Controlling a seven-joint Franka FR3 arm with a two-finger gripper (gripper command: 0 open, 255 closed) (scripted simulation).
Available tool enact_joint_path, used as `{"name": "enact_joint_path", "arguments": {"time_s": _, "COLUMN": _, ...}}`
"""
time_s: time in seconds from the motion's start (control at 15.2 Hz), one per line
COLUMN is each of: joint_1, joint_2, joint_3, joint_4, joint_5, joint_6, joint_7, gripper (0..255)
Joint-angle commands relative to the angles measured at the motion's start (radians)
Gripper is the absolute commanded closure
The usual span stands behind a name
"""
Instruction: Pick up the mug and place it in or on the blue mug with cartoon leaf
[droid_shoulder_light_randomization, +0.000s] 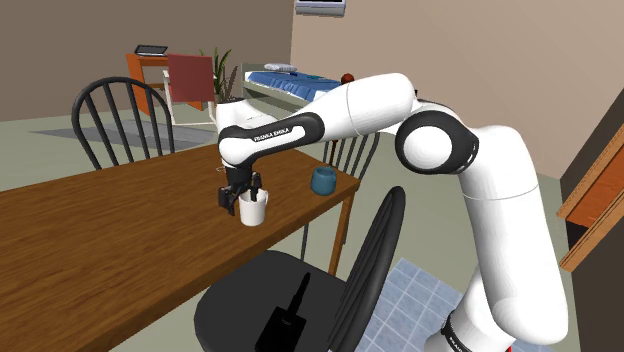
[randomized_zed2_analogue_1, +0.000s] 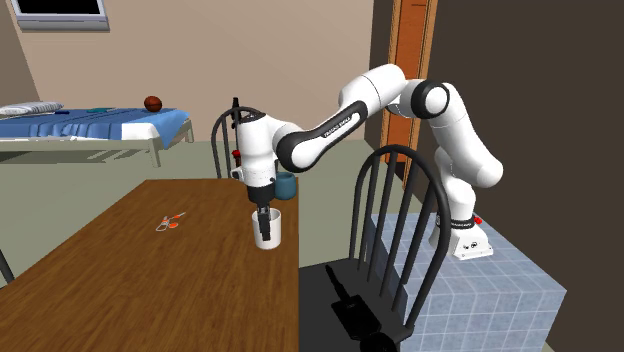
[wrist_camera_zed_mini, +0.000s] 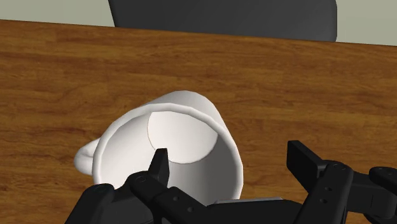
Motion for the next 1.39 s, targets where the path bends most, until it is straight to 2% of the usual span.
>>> {"name": "enact_joint_path", "arguments": {"time_s": 0.0, "joint_1": 0.000, "joint_2": 0.000, "joint_3": 0.000, "joint_4": 0.000, "joint_5": 0.000, "joint_6": 0.000, "joint_7": 0.000, "gripper": 0}}
{"name": "enact_joint_path", "arguments": {"time_s": 0.07, "joint_1": 0.000, "joint_2": 0.000, "joint_3": 0.000, "joint_4": 0.000, "joint_5": 0.000, "joint_6": 0.000, "joint_7": 0.000, "gripper": 255}}
{"name": "enact_joint_path", "arguments": {"time_s": 0.66, "joint_1": 0.000, "joint_2": 0.000, "joint_3": 0.000, "joint_4": 0.000, "joint_5": 0.000, "joint_6": 0.000, "joint_7": 0.000, "gripper": 255}}
{"name": "enact_joint_path", "arguments": {"time_s": 1.32, "joint_1": 0.001, "joint_2": -0.038, "joint_3": 0.003, "joint_4": 0.076, "joint_5": 0.007, "joint_6": -0.114, "joint_7": -0.008, "gripper": 255}}
